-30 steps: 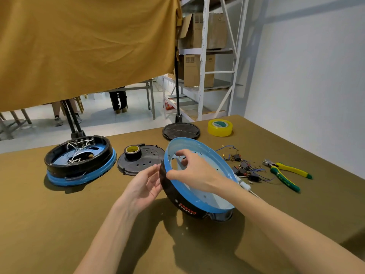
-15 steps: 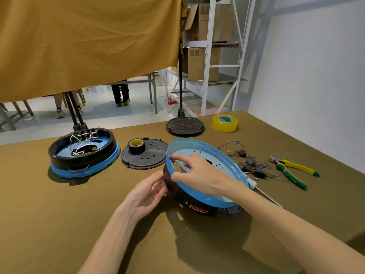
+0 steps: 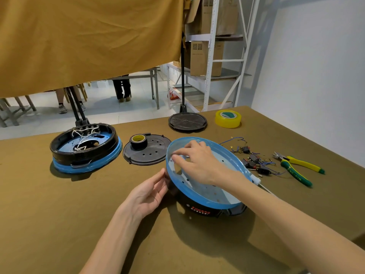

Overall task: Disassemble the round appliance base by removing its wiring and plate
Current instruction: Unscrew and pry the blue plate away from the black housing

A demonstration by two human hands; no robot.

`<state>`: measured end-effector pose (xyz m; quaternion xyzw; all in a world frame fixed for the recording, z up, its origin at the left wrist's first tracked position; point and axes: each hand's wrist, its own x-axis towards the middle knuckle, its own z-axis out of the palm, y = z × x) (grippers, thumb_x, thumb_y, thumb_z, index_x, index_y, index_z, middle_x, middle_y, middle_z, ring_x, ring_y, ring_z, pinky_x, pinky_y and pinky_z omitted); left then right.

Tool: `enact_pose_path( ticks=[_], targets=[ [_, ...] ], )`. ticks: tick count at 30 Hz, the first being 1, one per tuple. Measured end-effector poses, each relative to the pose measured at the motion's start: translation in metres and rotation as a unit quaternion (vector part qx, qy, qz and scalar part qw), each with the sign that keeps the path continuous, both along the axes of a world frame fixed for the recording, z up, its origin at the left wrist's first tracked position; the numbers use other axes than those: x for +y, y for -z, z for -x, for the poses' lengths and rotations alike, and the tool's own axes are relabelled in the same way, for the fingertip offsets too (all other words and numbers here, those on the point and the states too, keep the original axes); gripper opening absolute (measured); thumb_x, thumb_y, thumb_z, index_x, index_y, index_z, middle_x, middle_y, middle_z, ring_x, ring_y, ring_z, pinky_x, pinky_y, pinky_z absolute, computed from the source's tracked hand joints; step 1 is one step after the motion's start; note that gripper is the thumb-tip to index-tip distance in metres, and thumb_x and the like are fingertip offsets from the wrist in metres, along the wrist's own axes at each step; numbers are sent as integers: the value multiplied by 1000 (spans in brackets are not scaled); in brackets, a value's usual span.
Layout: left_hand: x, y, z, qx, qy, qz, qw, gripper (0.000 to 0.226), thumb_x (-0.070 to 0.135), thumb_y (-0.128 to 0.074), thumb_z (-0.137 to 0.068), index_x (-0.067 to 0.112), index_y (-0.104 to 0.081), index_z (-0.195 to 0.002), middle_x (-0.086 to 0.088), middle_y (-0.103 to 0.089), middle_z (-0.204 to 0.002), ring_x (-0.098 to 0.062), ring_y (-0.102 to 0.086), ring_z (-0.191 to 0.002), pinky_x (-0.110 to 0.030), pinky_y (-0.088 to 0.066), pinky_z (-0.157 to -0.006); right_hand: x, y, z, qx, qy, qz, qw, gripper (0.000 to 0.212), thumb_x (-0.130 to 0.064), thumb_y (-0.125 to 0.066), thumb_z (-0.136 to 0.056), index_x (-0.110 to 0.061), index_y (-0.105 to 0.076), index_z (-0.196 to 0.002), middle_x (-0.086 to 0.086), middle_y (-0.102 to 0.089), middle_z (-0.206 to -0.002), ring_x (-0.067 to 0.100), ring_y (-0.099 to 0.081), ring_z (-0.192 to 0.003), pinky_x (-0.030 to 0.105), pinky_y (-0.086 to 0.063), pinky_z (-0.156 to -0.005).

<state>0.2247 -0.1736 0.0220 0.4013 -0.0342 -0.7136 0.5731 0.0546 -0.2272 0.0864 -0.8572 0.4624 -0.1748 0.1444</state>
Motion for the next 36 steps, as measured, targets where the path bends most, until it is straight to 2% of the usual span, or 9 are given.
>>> enact_pose_path(
  ticks=[3, 7, 13, 16, 21, 26, 29, 32, 36],
  targets=[
    [0, -2, 0, -8, 5, 2, 1000, 34, 6, -77, -79, 0, -73, -112, -23, -76, -109, -32, -78, -93, -35, -63, -57, -7, 5, -1, -50, -7, 38, 998, 29, -40, -60, -99, -27, -72, -122, -2, -56, -110, 21, -44, -109, 41, -40, -97],
    [2, -1, 0, -57, 20, -27, 998, 39, 4, -79, -76, 0, -69, -114, -24, -76, -103, -29, -78, -88, -30, -60, -50, -9, 6, -6, -102, -26, 57, 993, 14, -31, -72, -93, -25, -81, -102, -10, -59, -97, 14, -52, -100, 38, -45, -89],
    [4, -1, 3, -11, 18, -37, 999, 41, 2, -78, -76, -2, -66, -115, -26, -75, -104, -30, -78, -86, -33, -62, -50, -14, 5, -9, -105, -35, 47, 993, 11, -29, -71, -93, -22, -79, -93, -19, -58, -83, 3, -54, -77, 27, -46, -71],
    [4, -1, 5, 16, 18, -31, 999, 45, 1, -75, -75, -1, -65, -119, -26, -75, -108, -30, -78, -89, -35, -65, -57, -16, 6, -10, -83, -41, 67, 993, 11, -27, -67, -96, -21, -75, -95, -11, -61, -90, 6, -54, -80, 29, -49, -73],
    [4, -1, 12, 20, 16, -13, 1000, 42, 7, -74, -81, 2, -68, -122, -25, -75, -110, -28, -79, -87, -29, -60, -49, -18, 7, -5, -108, -35, 53, 992, 15, -25, -59, -100, -19, -72, -100, -4, -64, -97, 10, -56, -88, 26, -46, -78],
    [4, -2, 16, 21, -1, 6, 1000, 41, 8, -73, -80, 2, -69, -120, -25, -75, -111, -30, -78, -94, -32, -62, -55, 0, -1, 0, -153, -30, -39, 987, 53, -65, -41, -98, -22, -72, -95, -8, -57, -95, 5, -52, -92, 32, -40, -78],
    [3, -2, 14, 2, -8, 30, 1000, 43, 10, -76, -76, 1, -71, -118, -24, -75, -110, -27, -78, -94, -31, -64, -60, 15, -6, 2, -13, -42, -36, 998, 81, -85, -51, -79, -20, -64, -125, -5, -49, -120, 11, -47, -110, 35, -47, -88],
    [1, -13, 14, -12, -18, 77, 997, 40, 11, -77, -78, 1, -73, -116, -22, -76, -110, -23, -78, -90, -25, -61, -58, 19, -21, 1, -42, -49, -6, 998, 58, -52, -69, -87, -10, -64, -126, 1, -48, -130, 18, -46, -120, 37, -46, -98],
    [-6, -44, 15, -105, -51, 234, 965, 37, 17, -70, -87, 6, -72, -122, -15, -76, -117, -23, -75, -104, -24, -61, -73, 13, -50, 15, -207, -72, -68, 973, 22, -26, -61, -98, -8, -72, -106, -3, -56, -124, 12, -55, -110, 35, -48, -96]
  ],
)
